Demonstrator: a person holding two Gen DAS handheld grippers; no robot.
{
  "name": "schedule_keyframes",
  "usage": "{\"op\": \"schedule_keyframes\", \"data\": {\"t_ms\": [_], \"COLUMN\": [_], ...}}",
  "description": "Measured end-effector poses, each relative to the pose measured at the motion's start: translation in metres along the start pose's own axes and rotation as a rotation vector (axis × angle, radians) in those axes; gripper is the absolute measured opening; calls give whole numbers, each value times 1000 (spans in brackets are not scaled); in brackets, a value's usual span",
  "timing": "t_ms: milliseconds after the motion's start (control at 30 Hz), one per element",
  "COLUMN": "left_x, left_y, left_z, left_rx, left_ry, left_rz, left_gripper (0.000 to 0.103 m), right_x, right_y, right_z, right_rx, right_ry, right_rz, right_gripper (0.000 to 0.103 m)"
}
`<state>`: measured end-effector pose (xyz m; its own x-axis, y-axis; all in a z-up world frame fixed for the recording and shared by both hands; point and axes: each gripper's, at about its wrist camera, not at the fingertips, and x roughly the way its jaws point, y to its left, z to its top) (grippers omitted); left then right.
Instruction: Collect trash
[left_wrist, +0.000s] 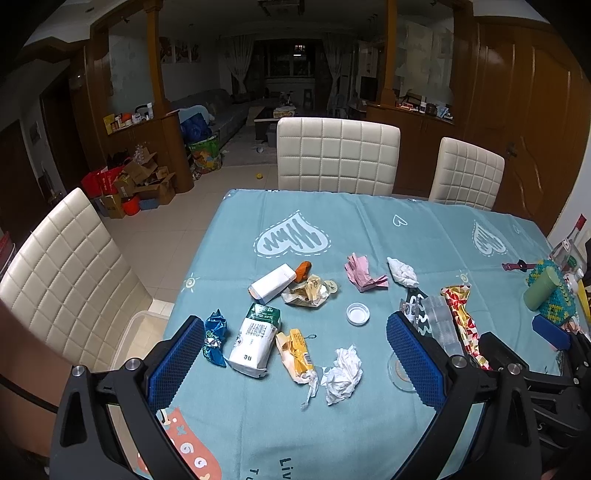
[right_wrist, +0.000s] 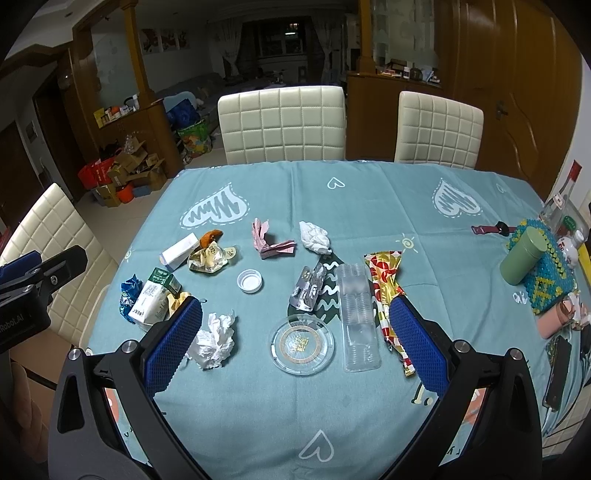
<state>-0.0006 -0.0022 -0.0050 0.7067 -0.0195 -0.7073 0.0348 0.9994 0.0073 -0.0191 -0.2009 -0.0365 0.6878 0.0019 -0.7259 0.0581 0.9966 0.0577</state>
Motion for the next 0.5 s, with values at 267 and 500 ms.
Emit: {"op": "schedule_keyframes", "data": {"t_ms": [267, 500], "left_x": [1, 1], "left_y": [1, 0], "left_z": [0, -1], "left_rx": [4, 5], "left_ry": [1, 3], "left_rz": [-2, -2], "left_gripper": [96, 96], "right_x": [1, 1], "right_y": [0, 0], "right_z": [1, 1], "right_rx": [1, 2], "right_ry": [1, 2], "right_rz": [-1, 0], "right_gripper": [100, 100]}}
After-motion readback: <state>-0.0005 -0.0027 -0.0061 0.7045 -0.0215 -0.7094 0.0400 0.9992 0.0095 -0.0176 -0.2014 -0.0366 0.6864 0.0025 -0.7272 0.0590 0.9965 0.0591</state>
